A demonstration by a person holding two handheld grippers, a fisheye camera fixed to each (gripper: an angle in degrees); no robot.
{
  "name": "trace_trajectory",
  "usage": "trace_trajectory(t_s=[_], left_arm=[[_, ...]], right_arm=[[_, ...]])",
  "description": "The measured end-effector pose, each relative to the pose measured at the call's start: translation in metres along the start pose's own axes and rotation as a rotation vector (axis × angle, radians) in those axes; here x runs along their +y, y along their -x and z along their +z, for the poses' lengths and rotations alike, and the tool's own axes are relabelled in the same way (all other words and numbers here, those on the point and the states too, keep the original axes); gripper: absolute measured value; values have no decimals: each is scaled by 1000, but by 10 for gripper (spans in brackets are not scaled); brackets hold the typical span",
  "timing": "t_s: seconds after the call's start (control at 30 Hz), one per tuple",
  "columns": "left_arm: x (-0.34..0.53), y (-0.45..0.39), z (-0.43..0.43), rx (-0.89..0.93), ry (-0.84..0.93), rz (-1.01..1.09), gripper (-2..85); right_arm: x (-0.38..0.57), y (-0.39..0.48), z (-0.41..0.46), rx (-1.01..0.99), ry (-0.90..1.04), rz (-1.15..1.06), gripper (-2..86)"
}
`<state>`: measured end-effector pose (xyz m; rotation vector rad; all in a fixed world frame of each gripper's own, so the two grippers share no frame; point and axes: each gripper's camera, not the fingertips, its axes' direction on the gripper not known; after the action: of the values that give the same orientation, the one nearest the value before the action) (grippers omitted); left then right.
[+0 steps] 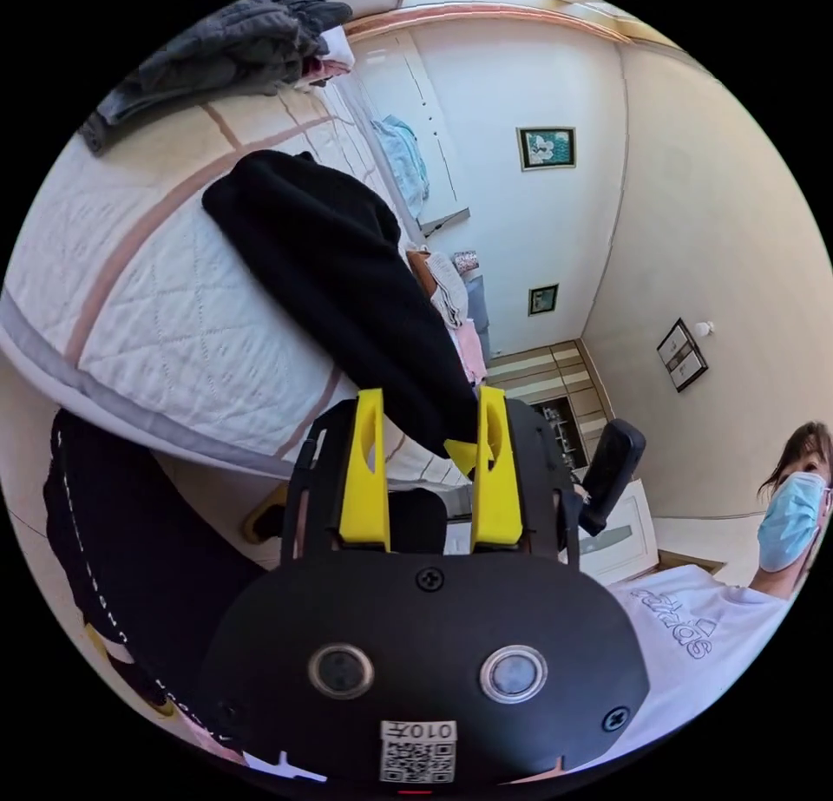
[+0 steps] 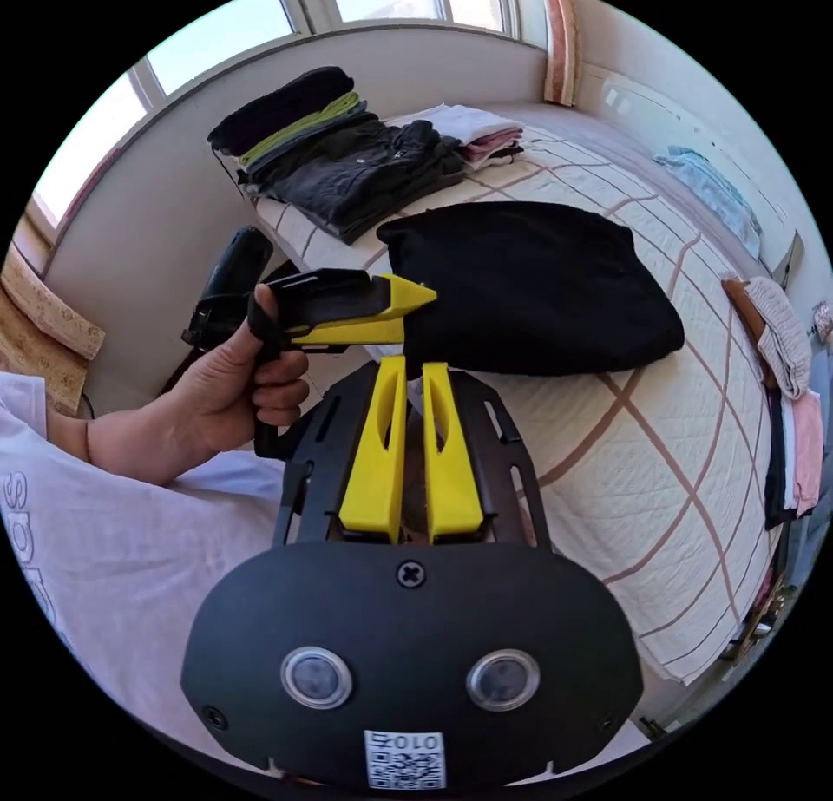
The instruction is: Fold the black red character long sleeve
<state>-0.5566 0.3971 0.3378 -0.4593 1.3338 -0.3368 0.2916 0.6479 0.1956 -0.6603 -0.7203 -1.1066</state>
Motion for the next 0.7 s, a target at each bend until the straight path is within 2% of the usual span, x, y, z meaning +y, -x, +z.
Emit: trace_trajectory(t_s=[0.13, 0.3, 0.43, 0.53, 0.63, 0.7], left_arm=[[8, -9, -35, -181, 24, 49, 188], [5, 17, -54, -85, -20, -63, 194], [-6, 12, -38, -31, 60, -49, 185], [-9, 1, -35, -163, 73, 10, 165], [-14, 6, -43, -189, 84, 57, 132], [-18, 11, -49, -180, 110, 55, 113]], right_arm=[[4, 14, 7, 30, -5, -66, 49], [14, -9, 2, -1, -24, -84, 48], [22, -26, 4, 19, -5, -115, 48], [36, -46, 7, 7, -2, -123, 50], [57, -99, 5, -213, -25, -47, 54], [84, -168, 2, -479, -103, 91, 74]])
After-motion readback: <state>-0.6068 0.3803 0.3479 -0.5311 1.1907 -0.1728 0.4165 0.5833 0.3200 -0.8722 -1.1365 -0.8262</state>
